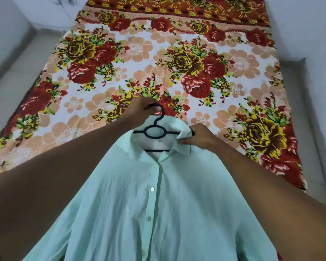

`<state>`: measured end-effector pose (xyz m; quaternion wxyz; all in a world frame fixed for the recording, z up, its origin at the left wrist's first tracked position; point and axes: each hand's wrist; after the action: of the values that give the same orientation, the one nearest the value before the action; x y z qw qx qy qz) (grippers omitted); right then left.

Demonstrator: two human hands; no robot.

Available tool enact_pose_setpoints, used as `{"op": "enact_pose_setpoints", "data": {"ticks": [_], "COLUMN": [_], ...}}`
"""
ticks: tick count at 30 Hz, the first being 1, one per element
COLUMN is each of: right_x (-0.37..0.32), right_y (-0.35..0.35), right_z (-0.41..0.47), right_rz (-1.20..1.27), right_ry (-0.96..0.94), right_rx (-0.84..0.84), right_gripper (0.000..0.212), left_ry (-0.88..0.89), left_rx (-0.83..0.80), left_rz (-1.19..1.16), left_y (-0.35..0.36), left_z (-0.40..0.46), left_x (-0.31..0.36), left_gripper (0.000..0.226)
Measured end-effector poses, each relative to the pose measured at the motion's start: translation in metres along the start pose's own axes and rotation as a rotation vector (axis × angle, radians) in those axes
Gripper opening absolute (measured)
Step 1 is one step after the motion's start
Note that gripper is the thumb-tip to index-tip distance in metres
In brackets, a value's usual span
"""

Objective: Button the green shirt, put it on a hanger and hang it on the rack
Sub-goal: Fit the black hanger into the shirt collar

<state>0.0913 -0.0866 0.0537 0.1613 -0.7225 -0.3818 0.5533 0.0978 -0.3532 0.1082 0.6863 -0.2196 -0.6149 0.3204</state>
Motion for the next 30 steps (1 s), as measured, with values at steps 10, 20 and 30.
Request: {"op": "enact_pose_setpoints", "data": {"ticks": [10,20,30], "right_x": [0.024,-0.02,-0.006], "right_y": [0.018,0.055,0.062], "right_z": [0.048,0.058,0.062], "right_rz": [-0.056,-0.104,-0.245], "right_ry": [0.078,-0.009,-0.267], "right_rx": [-0.152,0.153,0.23], "right_gripper": [0.046,0.054,0.023], "left_ry": [-0.205,-0.196,-0.267], "left_rx": [-0.03,0.144,0.128], "left_rz": [-0.067,0.139,0.143], "left_y": [0.076,0.05,0.039], "left_z": [0.027,-0.032,-0.032], "left_x": [-0.081,-0.091,-0.106], "left_gripper": [0.03,0.042,0.015]}}
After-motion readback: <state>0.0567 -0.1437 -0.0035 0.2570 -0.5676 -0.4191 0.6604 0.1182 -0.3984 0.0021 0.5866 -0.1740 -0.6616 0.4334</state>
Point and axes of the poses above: each hand's wrist, its own z-axis towards the middle knuckle, its own y-axis out of the palm, x = y × z, and after that the axes turned 15 degrees about x, right-handed
